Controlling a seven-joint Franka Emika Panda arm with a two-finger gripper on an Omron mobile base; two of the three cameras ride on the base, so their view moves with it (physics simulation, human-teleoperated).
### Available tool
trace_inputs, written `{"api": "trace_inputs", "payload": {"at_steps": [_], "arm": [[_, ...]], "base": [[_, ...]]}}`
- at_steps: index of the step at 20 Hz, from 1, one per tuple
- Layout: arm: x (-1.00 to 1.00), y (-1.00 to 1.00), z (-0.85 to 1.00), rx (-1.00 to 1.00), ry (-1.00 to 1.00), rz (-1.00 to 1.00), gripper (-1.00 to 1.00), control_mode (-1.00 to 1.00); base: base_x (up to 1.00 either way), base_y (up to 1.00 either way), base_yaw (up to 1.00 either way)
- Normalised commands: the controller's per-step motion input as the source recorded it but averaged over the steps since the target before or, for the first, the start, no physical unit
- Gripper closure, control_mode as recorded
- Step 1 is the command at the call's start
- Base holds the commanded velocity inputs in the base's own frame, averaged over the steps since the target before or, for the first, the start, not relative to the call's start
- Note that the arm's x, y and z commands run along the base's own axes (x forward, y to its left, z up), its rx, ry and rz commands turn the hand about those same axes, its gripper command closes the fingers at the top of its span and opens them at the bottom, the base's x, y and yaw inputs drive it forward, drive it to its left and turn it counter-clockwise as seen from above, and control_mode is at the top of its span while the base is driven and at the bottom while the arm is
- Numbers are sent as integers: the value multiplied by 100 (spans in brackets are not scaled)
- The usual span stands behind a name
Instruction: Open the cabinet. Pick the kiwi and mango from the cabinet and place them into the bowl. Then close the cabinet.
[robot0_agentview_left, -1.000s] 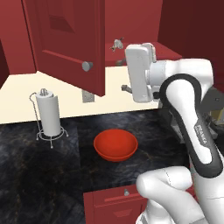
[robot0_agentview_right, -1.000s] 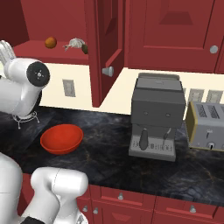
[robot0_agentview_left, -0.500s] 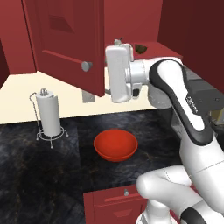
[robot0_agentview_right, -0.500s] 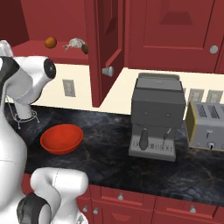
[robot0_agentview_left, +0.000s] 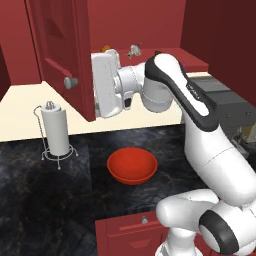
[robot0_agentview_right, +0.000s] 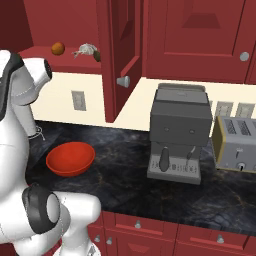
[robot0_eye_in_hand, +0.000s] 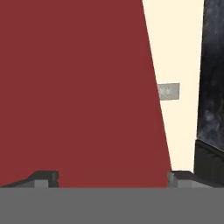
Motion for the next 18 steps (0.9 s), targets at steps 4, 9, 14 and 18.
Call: {"api": "trace_inputs", "payload": {"at_steps": [4,9,14,18], "arm": [[0,58,-5,0,3,17,-100,-100],[0,-9,0,0,-3,1,-100,-100],[-21,-62,0,-13,-29,3,-100,-100],[-62,-60,0,-24,-32,0,-100,-100]], "base": [[0,0,0],[0,0,0],[0,0,0],[0,0,0]]}}
